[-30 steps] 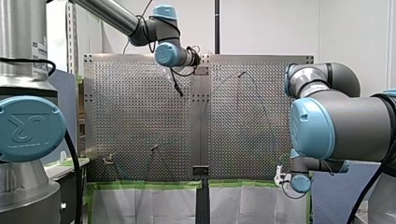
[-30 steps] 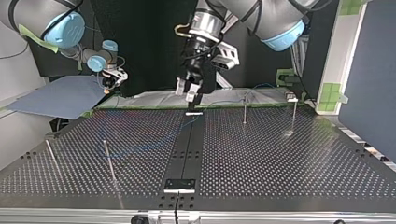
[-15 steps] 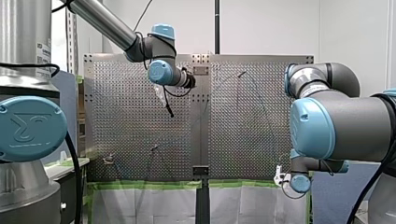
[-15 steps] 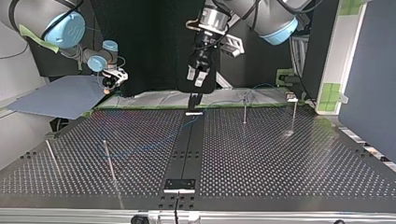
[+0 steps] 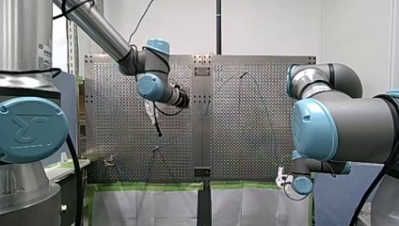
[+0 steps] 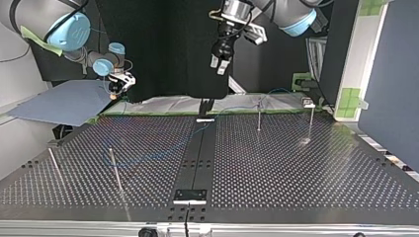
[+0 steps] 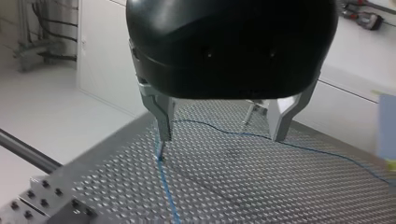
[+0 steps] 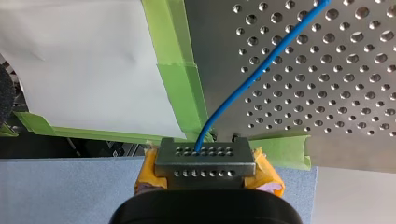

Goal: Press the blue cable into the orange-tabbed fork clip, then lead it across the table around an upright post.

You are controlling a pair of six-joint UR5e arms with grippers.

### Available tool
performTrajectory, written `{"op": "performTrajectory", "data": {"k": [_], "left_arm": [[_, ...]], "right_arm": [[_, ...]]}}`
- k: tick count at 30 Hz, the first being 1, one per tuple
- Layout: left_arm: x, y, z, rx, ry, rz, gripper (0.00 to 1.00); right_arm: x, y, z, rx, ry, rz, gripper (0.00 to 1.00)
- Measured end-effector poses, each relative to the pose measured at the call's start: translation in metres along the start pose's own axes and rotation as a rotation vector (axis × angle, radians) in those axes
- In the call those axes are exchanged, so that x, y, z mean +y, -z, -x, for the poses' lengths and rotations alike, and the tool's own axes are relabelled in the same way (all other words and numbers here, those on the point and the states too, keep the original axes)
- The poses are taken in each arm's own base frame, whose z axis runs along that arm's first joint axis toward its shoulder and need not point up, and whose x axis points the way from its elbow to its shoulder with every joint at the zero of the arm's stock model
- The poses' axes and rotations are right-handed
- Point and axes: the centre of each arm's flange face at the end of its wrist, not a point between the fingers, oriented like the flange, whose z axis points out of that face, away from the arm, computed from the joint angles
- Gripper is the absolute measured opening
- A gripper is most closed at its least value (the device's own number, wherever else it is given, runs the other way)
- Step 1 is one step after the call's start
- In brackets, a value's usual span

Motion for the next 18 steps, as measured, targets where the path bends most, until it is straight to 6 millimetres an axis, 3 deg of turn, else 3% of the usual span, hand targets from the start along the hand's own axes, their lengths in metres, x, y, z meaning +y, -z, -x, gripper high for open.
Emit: {"op": "performTrajectory", "data": {"k": [18], "left_arm": [[0.051,0.052,-0.053,0.133,-0.054,0.079,1.0]], "right_arm": [[0.0,0.0,0.0,-0.001,0.001,-0.001,0.0]]}}
